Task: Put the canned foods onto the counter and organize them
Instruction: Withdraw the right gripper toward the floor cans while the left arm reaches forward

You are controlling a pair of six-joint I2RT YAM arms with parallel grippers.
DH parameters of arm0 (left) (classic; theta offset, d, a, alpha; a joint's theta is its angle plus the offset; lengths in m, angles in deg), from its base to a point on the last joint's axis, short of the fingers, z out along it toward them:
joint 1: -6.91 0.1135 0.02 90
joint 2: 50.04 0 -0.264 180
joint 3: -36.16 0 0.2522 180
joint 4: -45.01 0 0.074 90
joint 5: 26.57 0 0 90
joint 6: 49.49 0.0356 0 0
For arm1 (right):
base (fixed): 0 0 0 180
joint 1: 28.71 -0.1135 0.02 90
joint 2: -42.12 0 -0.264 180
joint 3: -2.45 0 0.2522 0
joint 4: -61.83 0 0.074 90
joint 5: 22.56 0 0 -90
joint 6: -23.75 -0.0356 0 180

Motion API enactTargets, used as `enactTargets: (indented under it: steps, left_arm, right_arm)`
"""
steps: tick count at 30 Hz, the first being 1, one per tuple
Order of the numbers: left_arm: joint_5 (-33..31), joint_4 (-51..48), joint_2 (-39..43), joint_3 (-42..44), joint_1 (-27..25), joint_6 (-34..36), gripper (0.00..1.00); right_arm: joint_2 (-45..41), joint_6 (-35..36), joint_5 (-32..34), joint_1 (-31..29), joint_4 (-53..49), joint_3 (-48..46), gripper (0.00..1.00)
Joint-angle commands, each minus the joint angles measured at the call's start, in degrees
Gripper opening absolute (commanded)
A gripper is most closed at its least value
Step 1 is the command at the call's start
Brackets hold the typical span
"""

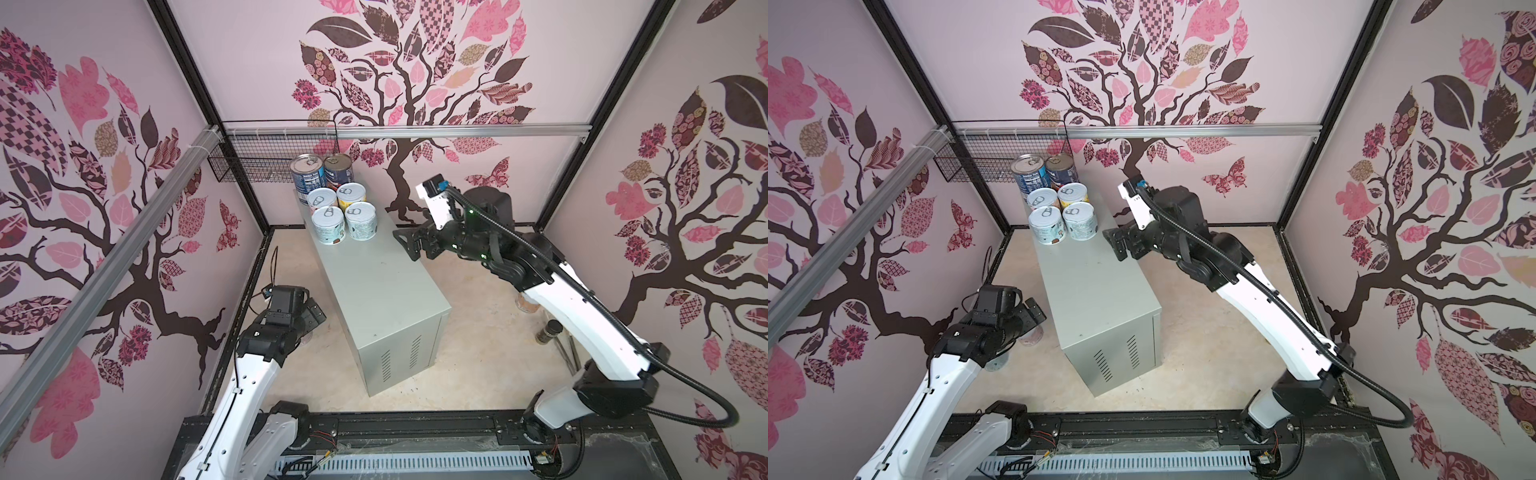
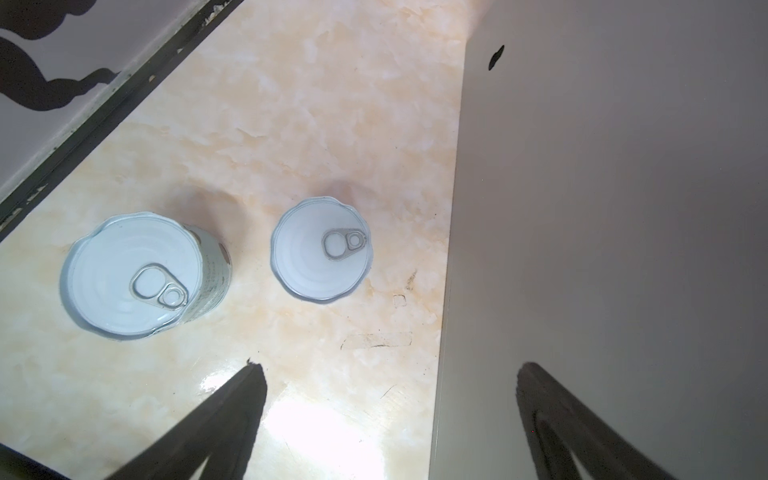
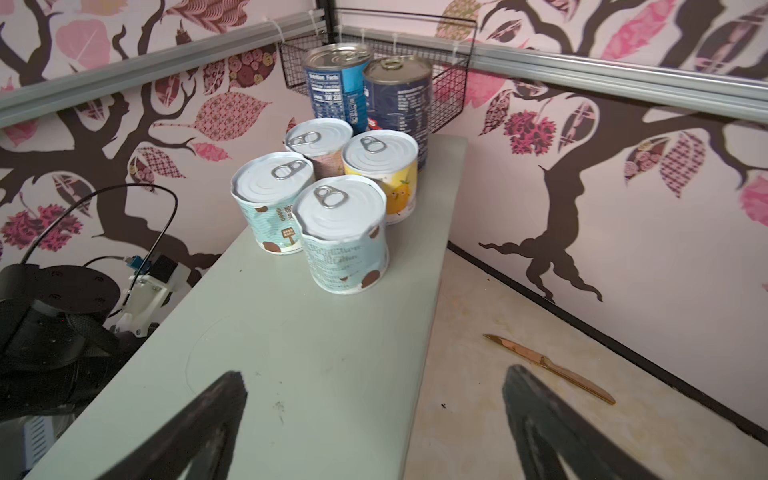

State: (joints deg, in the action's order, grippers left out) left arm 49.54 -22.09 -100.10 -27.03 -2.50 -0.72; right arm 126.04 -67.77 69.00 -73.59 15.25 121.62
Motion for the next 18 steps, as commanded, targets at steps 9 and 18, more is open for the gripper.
enactTargets:
  steps: [9,18]
  left_arm:
    - [-13.70,0.81,0.31,4.87,-5.44,-9.82,0.98]
    - [-20.04,2.02,-7.92,7.79,-5.44,-16.80,0.98]
  right_arm:
    - [-28.67,-15.61,11.00,5.21,12.88,-33.67,1.00]
    - [-42.75,-25.77,16.45,5.29,16.06,-56.29,1.00]
